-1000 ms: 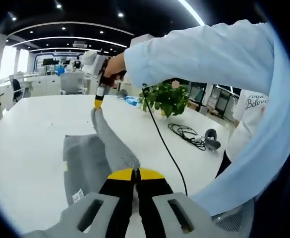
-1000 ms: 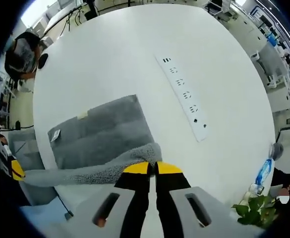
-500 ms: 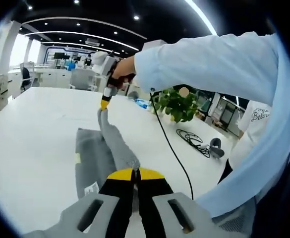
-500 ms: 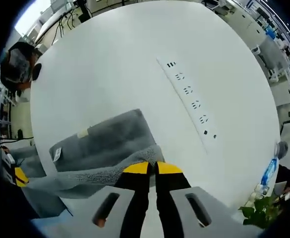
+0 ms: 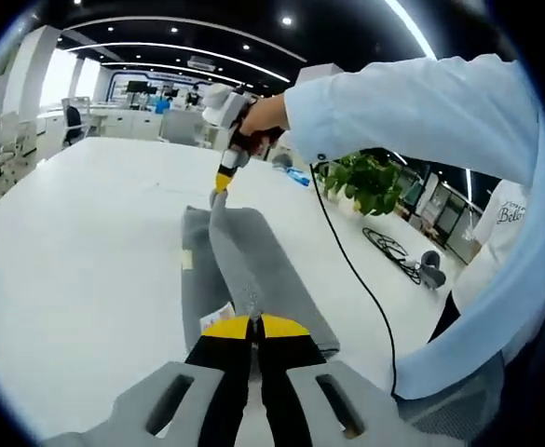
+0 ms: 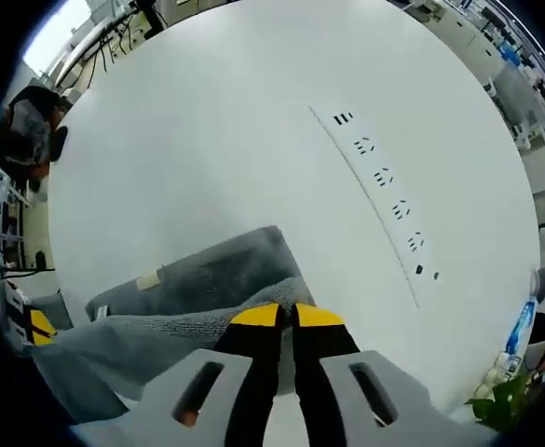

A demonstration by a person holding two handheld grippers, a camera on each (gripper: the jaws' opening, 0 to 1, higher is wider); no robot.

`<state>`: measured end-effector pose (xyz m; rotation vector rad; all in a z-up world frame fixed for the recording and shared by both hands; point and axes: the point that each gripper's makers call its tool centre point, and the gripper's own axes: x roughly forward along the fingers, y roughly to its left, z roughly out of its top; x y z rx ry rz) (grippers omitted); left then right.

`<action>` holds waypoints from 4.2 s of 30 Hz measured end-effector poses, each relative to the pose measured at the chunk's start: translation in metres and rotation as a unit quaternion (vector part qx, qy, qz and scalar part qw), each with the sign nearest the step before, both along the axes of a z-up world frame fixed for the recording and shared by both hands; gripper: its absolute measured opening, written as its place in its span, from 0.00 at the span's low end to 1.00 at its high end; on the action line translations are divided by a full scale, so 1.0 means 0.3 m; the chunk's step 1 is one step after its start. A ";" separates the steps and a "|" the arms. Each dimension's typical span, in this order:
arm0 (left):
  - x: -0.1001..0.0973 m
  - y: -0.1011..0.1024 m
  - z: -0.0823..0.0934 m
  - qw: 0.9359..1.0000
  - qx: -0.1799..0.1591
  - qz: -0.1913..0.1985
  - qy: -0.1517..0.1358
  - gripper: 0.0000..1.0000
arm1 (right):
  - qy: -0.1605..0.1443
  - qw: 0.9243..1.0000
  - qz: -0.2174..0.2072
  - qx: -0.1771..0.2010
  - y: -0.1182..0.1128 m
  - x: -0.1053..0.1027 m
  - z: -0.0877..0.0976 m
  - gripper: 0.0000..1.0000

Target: Fold the towel on the table until its edges align and the towel forms a compact rectangular stack.

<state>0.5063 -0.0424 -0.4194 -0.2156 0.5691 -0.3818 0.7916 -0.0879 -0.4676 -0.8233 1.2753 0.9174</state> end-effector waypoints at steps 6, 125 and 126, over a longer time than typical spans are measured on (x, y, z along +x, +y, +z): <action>0.002 0.019 -0.045 1.000 -0.001 0.003 0.014 0.03 | 0.010 1.000 -0.008 0.002 0.031 0.021 -0.046 0.03; 0.421 0.116 -0.059 0.988 0.081 -0.115 0.069 0.28 | -0.105 0.968 -0.077 0.214 -0.204 -0.223 0.043 0.28; 0.429 0.115 -0.062 0.987 0.082 -0.118 0.070 0.28 | -0.106 0.968 -0.083 0.213 -0.215 -0.224 0.040 0.27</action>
